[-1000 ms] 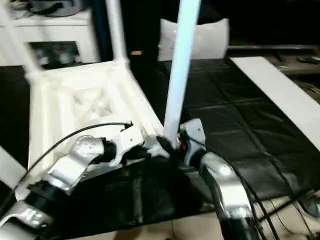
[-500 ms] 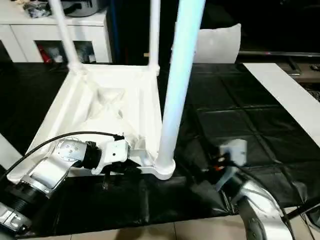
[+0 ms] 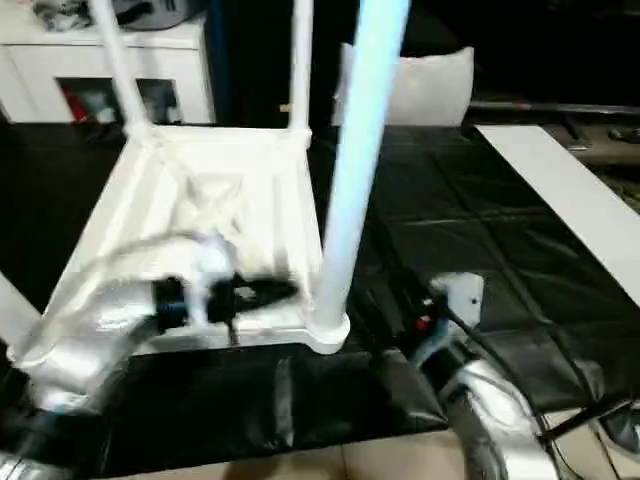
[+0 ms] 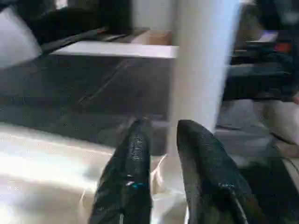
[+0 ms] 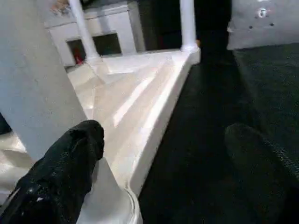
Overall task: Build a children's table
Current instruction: Rotate leg to tighten
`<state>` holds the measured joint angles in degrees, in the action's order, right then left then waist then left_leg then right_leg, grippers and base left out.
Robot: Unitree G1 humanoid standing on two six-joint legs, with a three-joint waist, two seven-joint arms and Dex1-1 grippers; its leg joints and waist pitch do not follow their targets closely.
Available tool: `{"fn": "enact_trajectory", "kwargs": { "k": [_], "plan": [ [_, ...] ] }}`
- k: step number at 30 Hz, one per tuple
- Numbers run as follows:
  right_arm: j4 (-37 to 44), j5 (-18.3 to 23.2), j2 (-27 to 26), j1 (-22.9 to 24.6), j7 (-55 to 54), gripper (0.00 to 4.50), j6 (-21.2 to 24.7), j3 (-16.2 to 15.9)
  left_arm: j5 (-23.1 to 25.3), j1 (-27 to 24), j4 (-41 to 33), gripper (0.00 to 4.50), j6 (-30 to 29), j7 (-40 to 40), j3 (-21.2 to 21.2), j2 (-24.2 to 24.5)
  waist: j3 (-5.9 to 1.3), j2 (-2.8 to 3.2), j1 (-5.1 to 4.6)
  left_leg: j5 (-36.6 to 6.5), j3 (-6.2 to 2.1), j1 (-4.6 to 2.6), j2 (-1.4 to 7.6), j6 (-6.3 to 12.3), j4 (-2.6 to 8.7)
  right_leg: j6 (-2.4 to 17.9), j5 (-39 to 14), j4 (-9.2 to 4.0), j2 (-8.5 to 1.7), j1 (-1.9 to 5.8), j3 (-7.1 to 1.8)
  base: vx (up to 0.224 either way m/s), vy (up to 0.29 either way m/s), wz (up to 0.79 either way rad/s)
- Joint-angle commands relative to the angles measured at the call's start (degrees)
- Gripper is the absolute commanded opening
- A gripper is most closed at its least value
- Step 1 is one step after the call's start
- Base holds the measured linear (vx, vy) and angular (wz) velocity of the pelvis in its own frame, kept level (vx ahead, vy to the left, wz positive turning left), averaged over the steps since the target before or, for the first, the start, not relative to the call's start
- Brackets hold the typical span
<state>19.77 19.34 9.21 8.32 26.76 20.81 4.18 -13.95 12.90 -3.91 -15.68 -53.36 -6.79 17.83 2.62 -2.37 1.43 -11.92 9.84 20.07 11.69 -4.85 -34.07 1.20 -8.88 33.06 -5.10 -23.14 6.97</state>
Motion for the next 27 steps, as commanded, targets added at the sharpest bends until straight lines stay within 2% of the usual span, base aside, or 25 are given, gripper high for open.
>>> {"fn": "enact_trajectory", "kwargs": {
  "k": [1,2,4,5,6,8,9,10,11,12,13,14,15,16,17,18,20,21,23,24,25,26,27],
  "plan": [
    [3.88,-1.76,1.43,1.31,-0.38,4.5,2.73,-2.05,-0.11,-3.56,-4.55,1.21,-2.89,4.02,1.96,-0.67,-2.64,0.18,-0.08,-14.97,-0.5,0.17,1.61,1.46,4.59,1.92,-28.74,-5.29,-3.21,2.47,-3.15,0.0,0.0,0.0],
    [4.48,-1.76,1.55,1.6,-0.44,4.5,3.19,-2.28,-0.14,-4.35,-5.33,1.41,-3.2,4.84,2.36,-0.88,-2.64,0.06,-0.19,-15.13,-0.55,0.32,1.69,1.31,4.61,1.82,-28.77,-5.12,-3.15,2.58,-3.13,0.0,0.0,0.0],
    [8.65,0.72,1.7,3.74,-0.92,4.5,6.69,-2.57,-0.51,-9.32,-10.39,1.46,-5.34,12.55,5.5,-4.06,-2.48,-0.43,-0.1,-16.44,-0.53,0.22,1.62,1.41,4.51,0.27,-32.13,-5.62,-3.12,2.31,-2.97,0.0,0.0,0.0],
    [9.19,1.04,1.78,4.15,-1.04,4.5,6.86,-2.54,-0.13,-10.15,-11.29,1.46,-5.75,14.24,5.89,-4.61,-2.24,-0.63,-0.12,-17.02,-0.53,0.26,1.5,1.56,4.48,-0.72,-33.68,-6.27,-3.03,2.09,-2.79,0.0,0.0,0.0],
    [9.97,1.03,1.91,4.98,-1.2,4.5,6.11,-2.51,1.09,-11.92,-13.1,1.46,-6.01,17.63,6.48,-5.62,-2.17,-0.45,-0.1,-18.3,-0.72,0.1,1.59,1.26,4.5,-1.43,-34.7,-6.49,-3.04,1.94,-2.59,0.0,0.0,0.0],
    [10.06,1.14,2.03,5.78,-0.97,4.5,5.06,-2.19,2.67,-13.41,-14.64,1.46,-6.16,20.55,6.4,-6.57,-2.07,-0.96,-0.23,-19.34,-0.76,0.09,1.45,1.14,4.44,-2.7,-36.01,-6.79,-2.84,1.79,-2.36,0.0,0.0,0.0],
    [10.08,1.84,2.25,6.2,-0.4,4.5,5.22,-2.03,2.84,-13.81,-15.06,1.46,-6.41,21.59,6.36,-7.26,-1.9,-0.95,-0.3,-20.49,-0.83,-0.09,1.22,1.05,4.32,-3.97,-37.88,-7.25,-2.74,1.57,-2.13,0.0,0.0,0.0],
    [10.14,2.45,2.59,6.59,0.17,4.5,5.5,-1.99,2.95,-14.07,-15.41,1.46,-6.77,22.44,6.33,-7.84,-1.98,-0.78,-0.34,-21.17,-0.92,-0.48,1.21,0.95,4.23,-4.33,-38.14,-7.62,-2.83,1.47,-2.03,0.0,0.0,0.0],
    [10.13,2.62,3.51,7.12,1.15,4.5,5.38,-2.26,3.55,-14.25,-15.73,1.46,-7.03,23.48,6.17,-8.44,-1.93,-0.8,-0.41,-21.78,-1.11,-0.43,1.37,0.87,4.43,-4.53,-37.25,-7.66,-2.65,1.64,-1.93,0.0,0.0,0.0],
    [10.28,2.7,4.48,7.68,2.14,4.5,5.62,-2.6,4.1,-14.44,-16.09,1.46,-7.36,24.43,5.92,-8.87,-1.9,-0.75,-0.44,-22.36,-1.18,-0.53,1.5,0.89,4.57,-4.43,-36.8,-7.74,-2.63,1.67,-1.9,0.0,0.0,0.0],
    [10.43,2.73,5.54,8.2,3.5,4.5,5.85,-2.97,4.54,-14.55,-16.24,1.46,-7.69,25.21,5.55,-9.12,-1.85,-0.52,-0.58,-23.66,-1.45,-0.27,1.57,0.81,4.8,-4.45,-35.91,-7.72,-2.56,2.06,-1.77,0.0,0.0,0.0],
    [10.49,2.6,6.09,8.35,4.18,4.5,5.82,-3.19,4.91,-14.53,-16.18,1.46,-7.81,25.59,5.36,-9.16,-1.85,-0.52,-0.58,-23.66,-1.45,-0.27,1.57,0.81,4.8,-4.45,-35.91,-7.72,-2.56,2.06,-1.77,0.0,0.0,0.0],
    [10.49,2.6,6.09,8.35,4.18,4.5,5.82,-3.19,4.91,-14.53,-16.18,1.46,-7.81,25.59,5.36,-9.16,-1.86,-0.76,-0.92,-24.41,-1.63,-0.17,1.6,0.86,4.95,-4.46,-35.84,-7.94,-2.67,2.31,-1.65,0.0,0.0,0.0],
    [10.5,2.49,6.65,8.39,4.82,4.5,5.92,-3.41,5.23,-14.52,-16.07,1.46,-7.72,25.85,5.18,-9.24,-1.82,-0.49,-1.04,-24.85,-1.72,-0.37,1.67,0.84,5.01,-4.01,-35.74,-8.06,-2.79,2.25,-1.62,0.0,0.0,0.0],
    [10.68,2.69,6.92,8.29,5.0,4.5,6.31,-3.51,5.26,-14.63,-16.38,1.46,-8.02,26.42,4.95,-9.28,-1.74,-0.65,-1.56,-25.53,-1.83,-0.33,1.68,0.81,5.04,-3.47,-35.52,-8.17,-2.78,2.27,-1.62,0.0,0.0,0.0],
    [10.44,2.54,6.99,7.8,4.75,4.5,6.35,-3.68,5.51,-14.7,-16.69,1.46,-8.39,27.28,4.49,-9.22,-1.66,-0.23,-1.77,-26.11,-1.94,-0.51,1.64,0.78,5.02,-2.93,-35.48,-8.24,-2.86,2.19,-1.63,0.0,0.0,0.0],
    [9.37,1.8,6.86,6.51,4.23,4.5,6.11,-4.37,5.8,-14.61,-16.9,1.46,-9.03,28.37,3.94,-9.19,-1.76,-0.4,-2.07,-23.0,-1.95,0.41,1.74,1.4,5.02,-1.82,-31.86,-8.18,-2.77,2.32,-1.76,0.0,0.0,0.0],
    [8.51,1.01,6.94,5.7,3.98,4.5,5.66,-4.96,5.98,-14.38,-16.81,1.46,-9.25,28.78,3.8,-9.25,-2.5,-0.38,-2.19,-11.51,-1.34,1.95,1.51,4.44,4.39,2.24,-20.56,-7.52,-2.4,2.1,-2.1,0.0,0.0,0.0],
    [7.95,0.48,6.98,5.24,3.86,4.5,5.28,-5.32,6.25,-14.15,-16.66,1.46,-9.67,29.0,3.66,-9.18,-3.51,-0.39,-2.38,1.77,-0.76,3.14,0.85,8.48,3.4,6.56,-6.45,-6.52,-1.52,1.18,-2.05,0.0,0.0,0.0],
    [7.01,-0.01,7.01,4.38,3.51,4.5,4.96,-5.86,6.61,-13.93,-16.46,1.46,-9.81,29.3,3.42,-9.22,-5.92,-0.22,-2.78,21.25,-0.28,4.17,-1.0,16.65,0.58,10.84,12.74,-4.78,-0.19,-0.53,-1.21,0.0,0.0,0.0],
    [6.12,-0.35,6.97,3.61,3.27,4.5,4.53,-6.47,6.96,-14.02,-16.39,1.46,-9.55,29.48,3.13,-9.27,-6.62,-0.13,-2.65,22.56,-0.21,5.35,-1.49,20.67,0.01,10.29,13.27,-5.28,0.18,-0.76,-0.39,-0.062,-0.002,0.01],
    [6.12,-0.35,6.97,3.61,3.27,4.5,4.53,-6.47,6.96,-14.02,-16.39,1.46,-9.55,29.48,3.13,-9.27,-6.62,-0.13,-2.65,22.56,-0.21,5.35,-1.49,20.67,0.01,10.29,13.27,-5.28,0.18,-0.76,-0.39,-0.102,-0.004,-0.02],
    [5.87,-0.5,6.94,3.41,3.27,4.5,4.3,-6.72,7.04,-14.17,-16.43,1.46,-9.34,29.48,3.04,-9.28,-5.62,-0.25,-2.37,9.21,0.31,5.62,-0.98,20.25,0.24,8.26,-3.3,-7.8,-0.48,-1.67,0.11,-0.102,-0.004,-0.02]
  ]
}}
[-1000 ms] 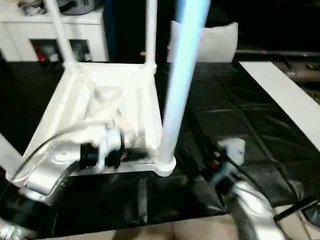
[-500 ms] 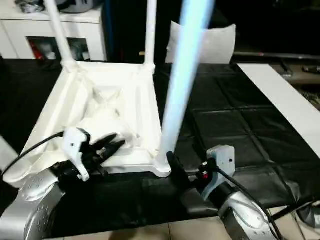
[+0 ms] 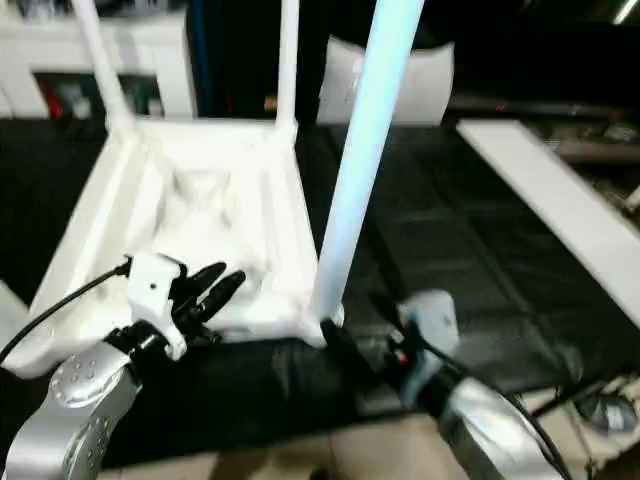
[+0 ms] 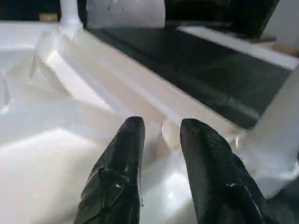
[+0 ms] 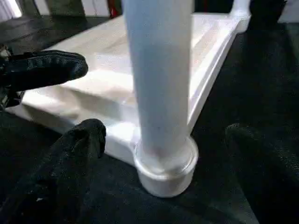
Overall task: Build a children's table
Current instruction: Rotate leg to tighten
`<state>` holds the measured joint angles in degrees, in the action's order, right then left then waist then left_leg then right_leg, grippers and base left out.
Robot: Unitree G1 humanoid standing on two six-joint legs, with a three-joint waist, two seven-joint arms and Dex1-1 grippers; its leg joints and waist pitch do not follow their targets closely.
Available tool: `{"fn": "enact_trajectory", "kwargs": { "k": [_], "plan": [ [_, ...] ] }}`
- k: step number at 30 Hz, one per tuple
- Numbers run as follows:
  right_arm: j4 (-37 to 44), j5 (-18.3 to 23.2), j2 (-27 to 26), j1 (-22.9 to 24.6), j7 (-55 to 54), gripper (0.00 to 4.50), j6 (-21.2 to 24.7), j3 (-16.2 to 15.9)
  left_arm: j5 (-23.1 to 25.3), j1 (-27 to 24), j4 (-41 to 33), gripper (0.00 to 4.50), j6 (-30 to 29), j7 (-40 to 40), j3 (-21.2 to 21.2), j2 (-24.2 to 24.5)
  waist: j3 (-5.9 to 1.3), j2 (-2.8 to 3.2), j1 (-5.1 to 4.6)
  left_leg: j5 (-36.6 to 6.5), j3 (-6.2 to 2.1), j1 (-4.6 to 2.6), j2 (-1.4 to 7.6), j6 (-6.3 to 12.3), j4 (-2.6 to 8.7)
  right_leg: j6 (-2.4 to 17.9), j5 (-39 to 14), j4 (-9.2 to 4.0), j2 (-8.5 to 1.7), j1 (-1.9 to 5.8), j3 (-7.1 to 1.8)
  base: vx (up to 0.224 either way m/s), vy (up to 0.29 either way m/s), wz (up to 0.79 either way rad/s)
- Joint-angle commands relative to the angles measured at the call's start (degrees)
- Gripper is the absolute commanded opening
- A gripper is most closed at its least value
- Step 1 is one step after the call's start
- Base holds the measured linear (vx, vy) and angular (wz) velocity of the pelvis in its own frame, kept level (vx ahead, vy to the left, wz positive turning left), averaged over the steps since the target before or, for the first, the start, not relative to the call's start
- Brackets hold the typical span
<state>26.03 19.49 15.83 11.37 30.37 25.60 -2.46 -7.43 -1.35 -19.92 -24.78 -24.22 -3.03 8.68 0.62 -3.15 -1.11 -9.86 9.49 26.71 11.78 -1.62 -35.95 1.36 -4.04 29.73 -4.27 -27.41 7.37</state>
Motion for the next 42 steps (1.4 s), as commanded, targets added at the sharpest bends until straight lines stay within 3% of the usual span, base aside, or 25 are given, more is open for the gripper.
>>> {"fn": "enact_trajectory", "kwargs": {
  "k": [1,2,3,4,5,6,7,8,9,10,11,12,13,14,15,17,18,19,20,21,22,24,27,31,42],
  "plan": [
    [-0.67,-0.98,0.39,0.17,-0.11,4.5,-0.77,-0.44,0.54,-0.17,-0.55,1.46,-0.05,0.34,-0.77,-0.12,-2.49,0.87,0.04,-12.61,0.46,-2.89,0.0,11.21,2.38,3.57,-32.33,-6.01,-2.31,2.58,0.89,-0.129,0.0,-0.02],
    [-0.94,-1.16,0.36,-0.03,0.04,4.5,-0.96,-0.62,0.49,-0.42,-0.69,1.46,0.05,0.41,-0.81,-0.06,-0.78,1.52,-1.12,-31.27,-0.55,-5.55,1.53,3.93,3.02,-4.25,-48.14,-7.28,-1.41,1.45,3.71,-0.155,-0.018,-0.09],
    [-1.16,-1.25,0.34,-0.17,0.16,4.5,-1.07,-0.71,0.44,-0.64,-0.82,1.46,0.13,0.51,-0.83,0.02,1.17,3.0,0.49,-50.29,-2.73,0.11,7.6,-0.76,13.54,-4.54,-36.24,10.86,0.57,8.97,3.03,-0.155,-0.018,-0.09],
    [-1.25,-1.3,0.41,-0.23,0.25,4.5,-1.15,-0.8,0.4,-0.71,-0.87,1.46,0.15,0.59,-0.86,0.09,3.03,1.43,3.92,-55.5,0.49,4.42,6.3,-4.94,13.67,-0.47,-29.19,15.81,0.33,9.73,2.6,0.0,0.0,0.0],
    [-1.46,-1.41,0.56,-0.34,0.45,4.5,-1.34,-0.99,0.32,-0.87,-0.96,1.46,0.21,0.76,-0.94,0.26,2.4,2.52,7.03,-57.16,3.91,3.53,4.6,-5.34,13.91,0.88,-26.98,16.34,1.54,9.24,2.91,0.0,0.0,0.0],
    [-1.77,-1.64,0.85,-0.48,0.72,4.5,-1.65,-1.38,0.64,-1.24,-1.26,1.46,0.43,1.14,-1.11,0.91,-0.95,-1.38,5.86,-35.66,5.02,-2.37,4.01,-6.14,5.16,-5.74,-53.19,14.73,-2.33,8.29,-6.37,0.0,0.0,0.0],
    [-1.9,-1.69,0.93,-0.6,0.77,4.5,-1.52,-1.51,0.98,-1.35,-1.41,1.46,0.57,1.27,-1.22,1.22,2.22,-3.72,6.19,-10.8,-0.15,-5.25,-1.02,-3.41,-10.17,-11.18,-83.61,-2.98,-5.95,-1.87,-11.06,-0.066,-0.16,0.01],
    [-1.9,-1.69,0.93,-0.6,0.77,4.5,-1.52,-1.51,0.98,-1.35,-1.41,1.46,0.57,1.27,-1.22,1.22,0.98,-1.56,7.48,-6.55,-1.12,-2.67,-2.27,-0.56,-9.08,-10.53,-81.72,-1.93,-5.59,2.85,-14.38,-0.028,-0.141,0.0],
    [-2.08,-1.38,0.91,-0.98,0.7,4.5,-0.59,-1.62,1.45,-1.39,-1.72,1.46,0.38,1.52,-1.31,1.53,2.74,-1.83,7.82,-6.63,-3.2,-2.38,-1.9,-2.11,-8.32,-6.77,-74.87,-0.93,-6.77,4.47,-14.17,-0.028,-0.141,0.0],
    [-2.45,-1.79,1.07,-1.64,0.63,4.5,-0.5,-1.93,1.75,-1.47,-2.09,1.46,0.43,1.71,-1.34,1.66,1.68,-2.19,8.4,-9.74,-4.27,-2.8,-0.96,-2.3,-4.8,-0.8,-58.57,2.3,-7.24,7.22,-8.37,-0.053,-0.032,0.21],
    [-2.45,-1.79,1.07,-1.64,0.63,4.5,-0.5,-1.93,1.75,-1.47,-2.09,1.46,0.43,1.71,-1.34,1.66,1.68,-2.19,8.4,-9.74,-4.27,-2.8,-0.96,-2.3,-4.8,-0.8,-58.57,2.3,-7.24,7.22,-8.37,-0.04,-0.002,0.59],
    [-3.83,-2.27,0.8,-3.35,-0.16,4.5,-1.23,-1.86,1.29,-1.76,-3.02,1.46,-1.73,3.15,-0.55,0.65,0.83,1.24,5.83,-17.6,-9.31,-4.65,3.56,2.4,3.69,8.94,-29.83,6.39,-1.27,7.83,-2.05,-0.04,-0.002,0.59],
    [-3.83,-2.27,0.8,-3.35,-0.16,4.5,-1.23,-1.86,1.29,-1.76,-3.02,1.46,-1.73,3.15,-0.55,0.65,0.49,2.71,4.93,-24.0,-13.16,-5.3,6.32,3.61,6.37,10.13,-25.8,9.09,-0.65,7.96,-1.77,-0.057,0.008,0.78],
    [-4.48,-2.33,0.32,-4.11,-0.8,4.5,-1.68,-1.46,1.67,-1.95,-3.22,1.46,-2.69,4.38,-0.13,0.16,0.15,3.5,2.67,-31.48,-17.61,-5.94,6.22,5.83,8.76,9.64,-22.68,13.3,1.49,7.6,-1.52,-0.06,0.019,0.67],
    [-4.89,-2.27,-0.04,-4.55,-1.22,4.5,-1.92,-1.16,2.04,-2.08,-3.31,1.63,-3.29,5.19,0.13,-0.14,0.64,4.14,2.78,-35.49,-17.69,-6.0,3.7,6.51,9.2,8.57,-22.43,14.4,2.87,6.64,-2.44,-0.06,0.019,0.67],
    [-5.41,-1.64,-1.22,-5.37,-1.76,4.5,-2.96,-0.35,1.75,-2.44,-3.55,1.8,-1.46,6.62,1.16,-1.01,0.82,2.86,1.91,-34.32,-17.34,-4.31,0.29,6.5,10.18,7.57,-21.07,12.75,2.68,8.27,-3.76,-0.029,-0.047,0.57],
    [-5.67,-1.19,-1.54,-5.76,-1.54,4.5,-3.5,-0.13,1.04,-2.84,-3.81,1.8,0.36,7.19,2.04,-1.8,0.85,0.53,2.05,-28.04,-10.48,-4.39,-0.78,3.2,5.11,7.98,-21.08,3.16,-4.73,7.92,-9.24,-0.025,-0.084,0.54],
    [-5.83,-0.94,-1.63,-5.97,-1.33,4.5,-3.82,-0.09,0.58,-3.1,-3.97,1.83,1.47,7.44,2.55,-2.28,0.73,-0.31,3.06,-21.48,-8.0,-3.93,-1.82,1.57,2.65,7.31,-27.73,0.75,-7.44,8.72,-10.27,-0.015,-0.137,0.2],
    [-6.52,-1.87,-1.11,-6.19,-0.84,4.5,-4.96,-0.74,0.78,-3.61,-4.37,1.95,1.95,8.31,3.0,-2.6,0.95,-1.47,4.37,-13.96,-6.35,-4.11,-2.44,0.93,0.49,4.34,-34.14,-1.07,-8.59,8.69,-11.1,-0.024,-0.12,-0.12],
    [-7.02,-2.69,-0.68,-6.31,-0.49,4.5,-5.83,-1.28,0.97,-3.94,-4.65,2.11,2.11,8.83,3.19,-2.7,0.42,-2.27,5.74,-1.89,-5.08,-2.92,-1.57,0.12,0.81,-1.79,-40.56,-0.87,-7.44,10.44,-10.99,-0.024,-0.12,-0.12],
    [-7.08,-2.39,-0.52,-6.33,0.39,4.5,-5.96,-1.68,1.2,-4.63,-5.02,2.21,1.72,9.13,3.23,-2.58,0.22,-2.11,6.35,-0.39,-3.8,-3.76,-0.53,-0.26,2.81,-0.92,-34.58,-0.12,-5.23,9.69,-9.9,0.01,-0.081,-0.08],
    [-7.08,-2.39,-0.52,-6.33,0.39,4.5,-5.96,-1.68,1.2,-4.63,-5.02,2.27,1.72,9.13,3.23,-2.58,0.07,-0.71,5.83,-2.76,-3.12,-4.91,0.78,-2.08,5.38,1.93,-22.89,1.42,-2.11,9.18,-7.24,0.0,0.0,0.0],
    [-7.45,-0.08,-1.16,-7.28,3.29,4.5,-6.54,-2.64,3.02,-7.2,-6.21,2.57,-0.01,11.8,4.24,-2.18,-0.2,-0.43,5.51,-10.84,-2.6,-5.47,1.34,-2.1,6.09,3.71,-16.48,2.11,-2.09,9.37,-7.31,0.0,0.0,0.0],
    [-8.21,0.58,-2.64,-8.61,2.4,4.5,-7.37,-1.98,4.7,-7.78,-6.43,2.82,0.19,14.18,6.26,-2.17,-0.72,-0.38,4.81,-7.44,-3.17,-5.91,2.29,-0.89,6.72,5.3,-3.7,2.79,-1.95,9.81,-6.69,0.008,0.014,0.0],
    [-16.27,-6.45,-3.85,-14.69,-8.36,4.5,-9.67,2.08,2.39,-1.66,-1.04,3.63,-0.89,13.97,11.31,0.98,0.14,-0.89,4.56,-18.58,-2.09,-6.73,1.63,-5.19,7.29,3.94,-20.12,0.95,-2.66,8.35,-7.81,-0.006,0.018,-0.01]
  ]
}}
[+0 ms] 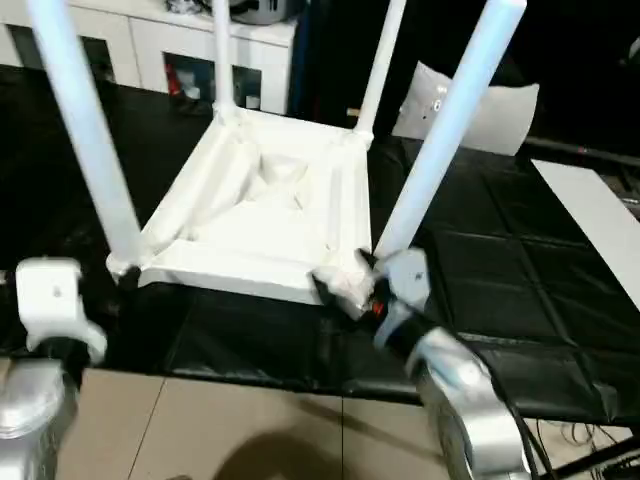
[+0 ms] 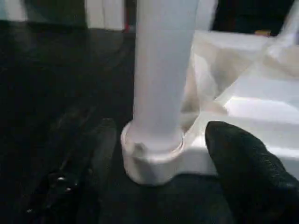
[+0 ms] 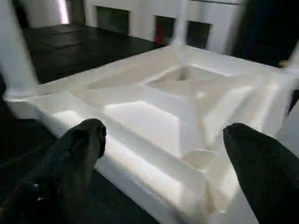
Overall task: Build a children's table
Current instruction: Rotate leg to tighten, then flip table
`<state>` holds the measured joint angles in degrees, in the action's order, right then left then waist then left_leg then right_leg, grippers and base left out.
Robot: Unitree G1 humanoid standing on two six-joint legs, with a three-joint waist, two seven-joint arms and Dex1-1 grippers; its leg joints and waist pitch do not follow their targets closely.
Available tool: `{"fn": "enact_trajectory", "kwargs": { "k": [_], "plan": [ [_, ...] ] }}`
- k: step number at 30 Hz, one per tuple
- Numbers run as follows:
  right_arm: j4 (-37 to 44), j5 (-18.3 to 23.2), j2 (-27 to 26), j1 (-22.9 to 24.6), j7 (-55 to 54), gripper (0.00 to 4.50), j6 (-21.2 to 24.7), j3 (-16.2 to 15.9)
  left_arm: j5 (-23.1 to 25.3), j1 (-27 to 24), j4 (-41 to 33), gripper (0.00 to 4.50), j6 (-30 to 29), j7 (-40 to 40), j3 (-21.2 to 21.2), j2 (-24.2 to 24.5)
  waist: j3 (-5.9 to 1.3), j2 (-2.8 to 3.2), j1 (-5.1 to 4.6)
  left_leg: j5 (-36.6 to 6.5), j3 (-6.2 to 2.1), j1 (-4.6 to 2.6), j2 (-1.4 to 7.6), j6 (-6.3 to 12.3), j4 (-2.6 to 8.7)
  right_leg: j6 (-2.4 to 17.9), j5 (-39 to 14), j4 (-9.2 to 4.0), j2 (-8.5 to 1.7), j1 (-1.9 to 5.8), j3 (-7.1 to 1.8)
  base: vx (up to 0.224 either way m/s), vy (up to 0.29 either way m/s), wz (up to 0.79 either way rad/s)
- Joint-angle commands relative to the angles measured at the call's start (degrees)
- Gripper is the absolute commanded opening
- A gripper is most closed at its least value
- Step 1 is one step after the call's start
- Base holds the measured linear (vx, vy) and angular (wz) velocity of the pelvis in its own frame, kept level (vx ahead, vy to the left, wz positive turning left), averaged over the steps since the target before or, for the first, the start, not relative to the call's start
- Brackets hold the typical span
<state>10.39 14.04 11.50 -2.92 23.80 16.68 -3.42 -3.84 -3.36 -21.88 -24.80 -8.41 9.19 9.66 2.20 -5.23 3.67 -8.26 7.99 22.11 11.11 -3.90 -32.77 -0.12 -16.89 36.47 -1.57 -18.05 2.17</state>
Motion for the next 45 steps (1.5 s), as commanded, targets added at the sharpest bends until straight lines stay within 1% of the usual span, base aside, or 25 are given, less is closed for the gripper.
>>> {"fn": "enact_trajectory", "kwargs": {
  "k": [1,2,3,4,5,7,8,9,11,14,17,18,20,21,22,24,28,29,31,32,33,35,38,41,45],
  "plan": [
    [-1.03,-1.28,0.48,-0.58,-2.39,4.5,-0.83,3.43,-1.56,1.0,1.7,3.63,-1.38,-2.99,-1.2,0.62,-1.41,1.03,-0.19,-21.61,-0.51,-2.1,2.29,-3.52,4.23,5.11,-9.9,-5.87,-5.34,-1.08,-2.71,0.0,0.0,0.0],
    [-1.81,-2.25,0.93,-0.94,-3.87,4.5,-0.33,3.96,-0.74,3.22,4.87,3.74,-1.6,-2.92,-0.65,1.77,-1.61,1.09,-0.11,-21.68,-0.51,-2.17,2.44,-3.64,4.22,4.98,-9.74,-5.76,-5.42,-1.08,-2.78,0.0,0.0,0.0],
    [-1.97,-2.35,1.04,-1.04,-4.04,4.5,-0.3,4.0,-0.53,3.83,5.76,3.88,-1.54,-2.83,-0.41,2.03,-1.78,1.16,-0.1,-20.89,-0.34,-2.29,2.26,-3.61,4.11,4.8,-8.47,-5.69,-5.23,-1.29,-2.82,0.0,0.0,0.0],
    [-2.12,-2.24,1.21,-1.15,-3.87,4.5,-0.32,3.93,-0.05,4.75,7.19,3.94,-1.35,-2.54,-0.04,2.51,-1.83,1.14,-0.2,-20.4,-0.4,-2.13,2.29,-3.52,4.17,4.9,-7.53,-5.58,-5.31,-1.1,-2.81,0.0,0.0,0.0],
    [-2.1,-1.97,1.22,-1.29,-3.39,4.5,-0.25,3.45,0.61,6.02,9.58,3.94,-0.93,-2.43,0.4,3.44,-1.91,1.3,-0.21,-19.71,-0.47,-1.98,2.34,-3.42,4.24,4.91,-5.78,-5.46,-5.29,-0.93,-2.73,0.0,0.0,0.0],
    [-2.04,-1.37,0.93,-1.65,-2.13,4.5,-0.43,2.4,0.77,7.56,12.47,3.94,-0.55,-2.74,0.67,4.78,-2.06,1.28,-0.19,-17.88,-0.37,-1.87,2.24,-2.69,4.09,5.0,-2.95,-5.32,-5.38,-0.81,-2.78,0.0,0.0,0.0],
    [-1.73,-1.6,0.88,-1.9,-0.87,4.5,-0.78,0.78,-0.01,8.71,14.34,3.94,1.17,-3.8,0.84,5.26,-2.19,1.4,-0.11,-16.55,-0.35,-1.77,2.18,-2.27,3.99,5.24,-1.15,-5.24,-5.45,-0.64,-2.79,0.0,0.0,0.0],
    [-1.72,-1.67,0.87,-1.97,-0.66,4.5,-0.86,0.41,-0.49,8.96,14.69,3.94,1.55,-4.33,0.86,5.31,-2.27,1.39,-0.1,-15.53,-0.36,-1.71,2.35,-1.98,4.01,5.76,0.7,-5.03,-5.51,-0.48,-2.73,0.0,0.0,0.0],
    [-1.87,-1.48,0.59,-2.4,0.96,4.5,-1.21,-1.31,-1.58,10.27,16.6,3.6,3.45,-6.73,0.34,6.04,-2.41,1.39,0.05,-13.8,-0.33,-1.64,2.39,-1.44,3.86,6.45,3.43,-4.77,-5.5,-0.28,-2.65,0.0,0.0,0.0],
    [-2.29,-0.91,1.04,-3.16,4.64,4.5,-0.78,-4.2,-2.0,12.36,19.51,3.56,5.41,-8.38,-0.12,6.62,-2.53,1.78,0.05,-12.05,-0.36,-1.62,2.42,-0.63,3.72,7.16,7.55,-4.42,-5.44,-0.11,-2.54,0.0,0.0,0.0],
    [-2.71,-0.44,1.93,-3.82,8.07,4.5,-0.31,-6.37,-2.85,14.06,21.86,3.19,6.28,-10.28,-0.4,7.19,-2.61,2.18,0.08,-12.65,-0.35,-1.7,2.48,-0.86,3.69,7.83,8.51,-4.37,-5.45,0.04,-2.54,0.0,0.0,0.0],
    [-3.0,-0.2,2.17,-4.12,9.28,4.5,-0.31,-6.95,-3.27,14.78,22.97,3.16,6.79,-11.04,-0.41,7.33,-2.46,2.18,0.12,-13.26,-0.33,-1.74,2.46,-0.9,3.78,7.96,7.93,-4.4,-5.46,-0.05,-2.53,0.0,0.0,0.0],
    [-3.5,-0.29,2.33,-4.52,9.96,4.5,-0.52,-7.3,-3.36,15.56,24.16,3.12,7.26,-11.49,-0.4,7.53,-2.52,2.41,0.29,-13.53,-0.32,-1.71,2.55,-1.14,3.82,8.57,7.79,-4.35,-5.57,0.07,-2.56,0.0,0.0,0.0],
    [-3.82,-0.21,2.29,-4.68,10.25,4.5,-0.73,-7.35,-3.44,15.88,24.69,2.92,7.5,-11.8,-0.42,7.65,-2.5,2.35,0.34,-13.37,-0.3,-1.7,2.55,-1.13,3.82,8.79,7.61,-4.38,-5.62,0.08,-2.57,0.0,0.0,0.0],
    [-4.24,-0.27,2.34,-4.95,10.59,4.5,-0.96,-7.51,-3.37,16.28,25.48,2.79,7.94,-12.18,-0.46,7.86,-2.47,2.55,0.39,-13.67,-0.29,-1.72,2.5,-1.16,3.84,8.89,7.16,-4.43,-5.66,0.03,-2.59,0.0,0.0,0.0],
    [-5.02,-0.33,2.35,-5.52,11.01,4.5,-1.16,-7.67,-3.46,16.93,26.51,2.72,8.27,-12.58,-0.33,7.99,-2.49,2.58,0.34,-13.96,-0.32,-1.73,2.64,-1.43,3.89,9.28,6.65,-4.36,-5.67,0.1,-2.56,0.0,0.0,0.0],
    [-6.15,-0.46,2.21,-6.45,11.64,4.5,-1.27,-7.85,-3.75,17.53,27.35,2.36,8.4,-12.15,0.0,7.93,-2.51,2.46,0.43,-13.1,-0.28,-1.7,2.62,-1.02,3.84,9.72,7.13,-4.25,-5.69,0.16,-2.51,0.0,0.0,0.0],
    [-6.5,-0.53,2.12,-6.72,11.95,4.5,-1.41,-8.0,-4.09,17.6,27.39,2.36,8.37,-11.81,0.32,7.72,-2.48,2.2,0.39,-13.0,-0.22,-1.67,2.64,-0.9,3.83,9.79,7.1,-4.3,-5.73,0.16,-2.52,0.0,0.0,0.0],
    [-6.79,-0.66,1.96,-6.91,12.11,4.5,-1.5,-8.24,-4.8,17.66,27.48,2.11,8.32,-11.94,0.71,7.42,-2.5,2.42,0.64,-12.35,-0.22,-1.7,2.69,-0.77,3.78,9.82,7.59,-4.22,-5.72,0.14,-2.52,0.0,0.0,0.0],
    [-6.92,-0.65,1.9,-7.01,12.24,4.5,-1.51,-8.33,-4.91,17.73,27.59,2.11,8.34,-11.91,0.75,7.34,-2.52,2.06,0.66,-12.02,-0.15,-1.69,2.69,-0.62,3.76,9.78,8.19,-4.24,-5.73,0.19,-2.52,0.0,0.0,0.0],
    [-7.13,-0.7,1.78,-7.16,12.49,4.5,-1.58,-8.57,-5.15,17.84,27.72,2.08,8.21,-11.95,0.77,7.19,-2.52,2.23,0.79,-11.81,-0.14,-1.73,2.67,-0.52,3.74,9.73,8.27,-4.17,-5.73,0.14,-2.5,0.0,0.0,0.0],
    [-7.2,-0.75,1.74,-7.19,12.57,4.5,-1.62,-8.68,-5.26,17.87,27.72,2.05,7.99,-11.87,0.83,7.06,-2.49,2.22,0.82,-11.88,-0.11,-1.71,2.66,-0.46,3.74,9.65,8.05,-4.22,-5.77,0.16,-2.53,0.0,0.0,0.0],
    [-7.2,-0.84,1.61,-7.14,12.6,4.5,-1.57,-8.97,-6.14,17.82,27.23,2.03,6.14,-10.71,1.47,5.83,-2.44,2.42,0.9,-12.7,-0.15,-1.76,2.72,-0.72,3.87,9.59,6.67,-4.29,-5.79,0.08,-2.51,0.0,0.0,0.0],
    [-6.74,-0.96,1.42,-6.66,12.2,4.5,-0.95,-9.13,-9.78,17.59,25.54,2.03,1.18,-7.38,4.0,2.31,-2.44,2.37,0.86,-12.89,-0.06,-1.74,2.86,-1.12,3.82,10.3,6.97,-4.15,-5.89,0.1,-2.53,0.0,0.0,0.0],
    [-5.77,-1.39,0.67,-5.6,10.79,4.5,0.23,-9.39,-20.51,18.09,23.06,2.03,-7.33,0.19,10.73,-6.7,-2.31,1.76,0.94,-11.53,0.25,-1.38,2.46,0.14,3.45,10.57,5.57,-4.45,-5.9,0.36,-2.63,0.0,0.0,0.0]
  ]
}}
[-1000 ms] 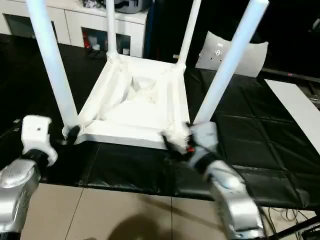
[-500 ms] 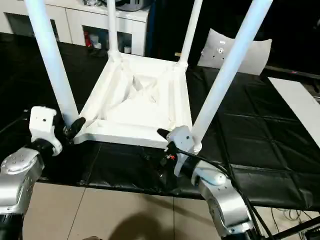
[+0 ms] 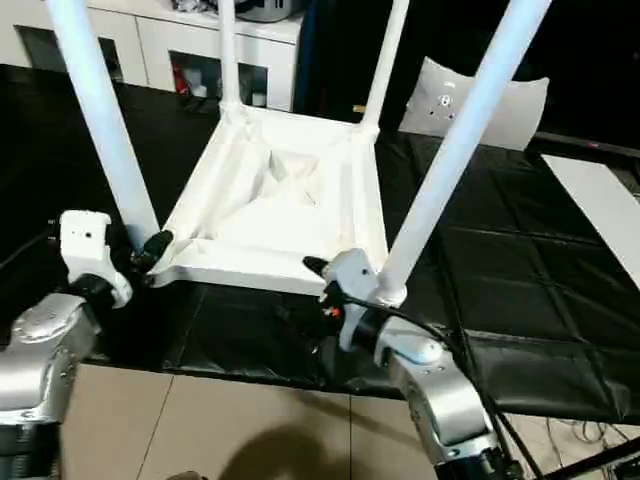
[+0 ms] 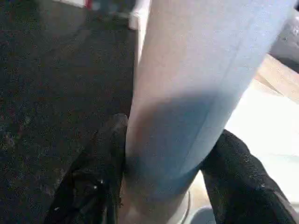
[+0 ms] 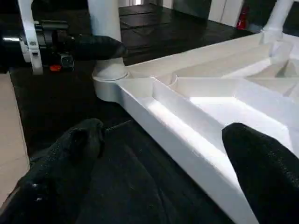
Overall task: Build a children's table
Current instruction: Flip table
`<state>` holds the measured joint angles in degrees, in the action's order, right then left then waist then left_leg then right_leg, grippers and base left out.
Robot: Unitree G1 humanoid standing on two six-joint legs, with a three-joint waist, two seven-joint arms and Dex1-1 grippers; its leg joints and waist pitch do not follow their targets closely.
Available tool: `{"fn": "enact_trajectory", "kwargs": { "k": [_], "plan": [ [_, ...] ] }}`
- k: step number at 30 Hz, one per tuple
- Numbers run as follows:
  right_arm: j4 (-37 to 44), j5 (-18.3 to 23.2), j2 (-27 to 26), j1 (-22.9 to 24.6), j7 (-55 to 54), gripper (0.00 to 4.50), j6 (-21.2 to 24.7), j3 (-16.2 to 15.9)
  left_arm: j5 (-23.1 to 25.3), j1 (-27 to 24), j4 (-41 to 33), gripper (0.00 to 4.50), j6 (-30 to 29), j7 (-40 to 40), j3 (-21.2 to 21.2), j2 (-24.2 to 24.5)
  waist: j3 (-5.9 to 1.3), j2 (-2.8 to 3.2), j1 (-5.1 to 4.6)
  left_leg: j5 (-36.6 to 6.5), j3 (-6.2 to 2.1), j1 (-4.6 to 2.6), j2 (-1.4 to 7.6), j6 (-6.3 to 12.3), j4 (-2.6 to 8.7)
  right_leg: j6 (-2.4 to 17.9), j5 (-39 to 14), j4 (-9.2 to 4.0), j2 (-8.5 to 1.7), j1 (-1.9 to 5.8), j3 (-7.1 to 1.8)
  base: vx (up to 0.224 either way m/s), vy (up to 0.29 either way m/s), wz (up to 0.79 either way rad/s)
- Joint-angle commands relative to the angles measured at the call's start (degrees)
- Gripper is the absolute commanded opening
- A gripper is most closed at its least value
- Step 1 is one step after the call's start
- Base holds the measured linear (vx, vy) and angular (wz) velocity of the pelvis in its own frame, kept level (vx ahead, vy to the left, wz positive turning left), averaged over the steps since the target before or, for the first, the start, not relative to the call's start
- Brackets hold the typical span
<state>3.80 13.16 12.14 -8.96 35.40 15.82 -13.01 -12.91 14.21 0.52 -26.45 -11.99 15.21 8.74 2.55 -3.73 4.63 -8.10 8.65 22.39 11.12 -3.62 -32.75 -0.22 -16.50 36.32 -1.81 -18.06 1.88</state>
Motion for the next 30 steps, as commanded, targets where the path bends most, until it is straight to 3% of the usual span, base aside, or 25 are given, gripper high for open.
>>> {"fn": "enact_trajectory", "kwargs": {
  "k": [1,4,10,16,17,18,19,23,27,28,30],
  "plan": [
    [0.82,-0.51,0.02,0.44,-0.81,4.5,1.09,0.2,-11.44,0.52,0.66,2.03,-5.68,3.77,4.71,-5.78,-2.61,0.18,0.02,-11.36,-0.34,-1.6,2.37,0.13,3.38,10.68,4.72,-4.47,-5.67,0.38,-2.37,0.0,0.0,0.0],
    [1.22,-1.17,-0.91,0.96,-3.26,4.5,1.85,0.65,-14.82,0.64,-0.09,2.03,-8.27,5.63,5.59,-9.48,-2.47,0.12,0.2,-11.0,-0.15,-1.71,2.34,0.47,3.32,9.66,0.47,-4.93,-5.51,0.04,-2.53,0.0,0.0,0.0],
    [0.05,-1.92,-3.06,0.65,-8.68,4.5,1.29,3.31,-14.58,0.76,-1.59,2.03,-11.52,5.5,4.83,-11.18,-2.61,0.34,0.35,-10.96,-0.36,-1.96,2.57,-0.27,3.57,7.51,2.95,-4.78,-5.28,-0.16,-2.55,0.0,0.0,0.0],
    [-3.95,0.82,-8.15,-2.73,-14.41,4.5,-1.57,8.49,-17.87,1.94,-4.07,2.03,-15.64,7.65,4.6,-12.89,-2.64,0.13,-0.03,-11.76,-0.3,-1.89,2.43,-0.78,3.62,6.61,3.05,-4.69,-5.31,-0.2,-2.55,0.0,0.0,0.0],
    [-4.39,1.89,-9.01,-3.26,-14.84,4.5,-1.6,9.34,-18.26,2.11,-4.3,2.03,-16.09,8.08,4.54,-13.08,-2.58,-0.18,-0.09,-10.8,-0.26,-1.77,2.39,-0.57,3.56,6.18,3.92,-4.63,-5.2,-0.14,-2.55,0.0,0.0,0.0],
    [-4.92,3.51,-10.33,-4.01,-15.28,4.5,-1.84,10.59,-18.64,2.34,-4.5,2.03,-16.59,8.43,4.27,-13.33,-2.6,0.05,0.0,-10.42,-0.2,-1.87,2.37,-0.32,3.5,6.05,4.71,-4.54,-5.21,-0.21,-2.59,0.0,0.0,0.0],
    [-5.15,4.41,-10.98,-4.32,-15.54,4.5,-1.71,11.25,-18.75,2.45,-4.47,2.03,-16.67,8.6,4.19,-13.54,-2.45,-0.32,-0.03,-10.39,-0.13,-1.86,2.37,-0.08,3.49,5.97,4.88,-4.59,-5.18,-0.3,-2.61,0.0,0.0,0.0],
    [-6.32,4.78,-12.0,-5.36,-16.46,4.5,-1.85,12.2,-18.61,2.86,-4.44,2.03,-17.0,8.79,4.02,-14.23,-2.35,-0.26,-0.08,-9.78,-0.19,-1.75,2.38,-0.04,3.59,5.15,5.3,-4.51,-5.09,-0.25,-2.55,0.0,0.0,0.0],
    [-8.2,4.29,-13.4,-6.74,-18.0,4.5,-0.9,12.49,-19.0,3.51,-4.73,2.03,-17.72,9.52,3.91,-15.35,-2.24,-0.49,-0.28,-11.01,-0.08,-1.69,2.29,-0.78,3.7,4.33,2.4,-4.73,-4.99,-0.44,-2.74,0.0,0.0,0.0],
    [-8.28,4.74,-13.94,-6.85,-18.5,4.5,-0.68,12.75,-18.95,3.62,-4.73,2.03,-17.71,9.6,3.75,-15.54,-2.19,-0.73,-0.31,-10.43,0.01,-1.66,2.29,-0.66,3.66,4.06,2.86,-4.64,-4.89,-0.6,-2.83,0.0,0.0,0.0],
    [-8.58,5.49,-14.91,-7.17,-19.37,4.5,-0.45,13.52,-19.16,3.98,-4.54,2.03,-17.76,9.86,3.65,-15.87,-2.03,-0.48,-0.36,-10.45,0.09,-1.76,2.31,-0.37,3.66,3.89,3.68,-4.63,-4.79,-1.06,-2.93,0.0,0.0,0.0]
  ]
}}
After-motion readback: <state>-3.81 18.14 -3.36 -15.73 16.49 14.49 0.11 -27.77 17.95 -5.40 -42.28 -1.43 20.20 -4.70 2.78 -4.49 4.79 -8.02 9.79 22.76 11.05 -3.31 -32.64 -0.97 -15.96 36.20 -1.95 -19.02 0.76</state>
